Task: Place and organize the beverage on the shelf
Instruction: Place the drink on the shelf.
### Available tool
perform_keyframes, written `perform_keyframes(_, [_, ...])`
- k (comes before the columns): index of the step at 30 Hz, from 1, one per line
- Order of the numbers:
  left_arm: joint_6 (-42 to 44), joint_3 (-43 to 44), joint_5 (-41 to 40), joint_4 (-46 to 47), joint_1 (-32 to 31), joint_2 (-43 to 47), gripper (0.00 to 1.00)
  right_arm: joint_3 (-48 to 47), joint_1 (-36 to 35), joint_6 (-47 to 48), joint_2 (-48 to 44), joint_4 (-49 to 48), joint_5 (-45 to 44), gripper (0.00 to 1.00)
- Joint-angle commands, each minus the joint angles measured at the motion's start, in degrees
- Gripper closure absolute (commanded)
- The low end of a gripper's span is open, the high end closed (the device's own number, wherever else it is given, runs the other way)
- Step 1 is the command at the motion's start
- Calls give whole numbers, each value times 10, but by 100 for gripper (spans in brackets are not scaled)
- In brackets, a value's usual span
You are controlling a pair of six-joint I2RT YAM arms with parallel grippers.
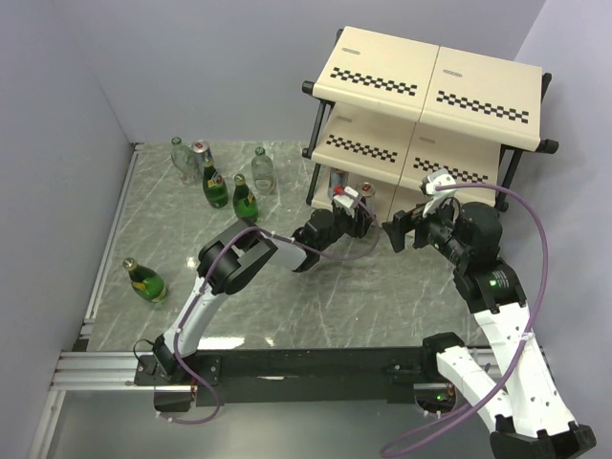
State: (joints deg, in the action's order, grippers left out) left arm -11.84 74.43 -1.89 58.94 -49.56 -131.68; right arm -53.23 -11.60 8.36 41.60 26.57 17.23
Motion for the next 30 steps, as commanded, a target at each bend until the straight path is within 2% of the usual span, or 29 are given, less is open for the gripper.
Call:
perform_keyframes(1, [-24, 49, -8, 52, -1, 3, 100, -3, 4, -6, -10, -21, 7, 0])
perform_keyframes(9, [-38, 102, -18, 13, 3, -10, 100, -3, 4, -6, -15, -21, 8, 0])
perform_keyframes(20, [-46, 121, -34, 6, 11, -17, 100, -3, 4, -6, -17, -21, 9, 0])
perform_keyframes(30, [-52, 142, -98, 1, 13, -30, 100, -4, 3, -6, -19, -21, 11, 0])
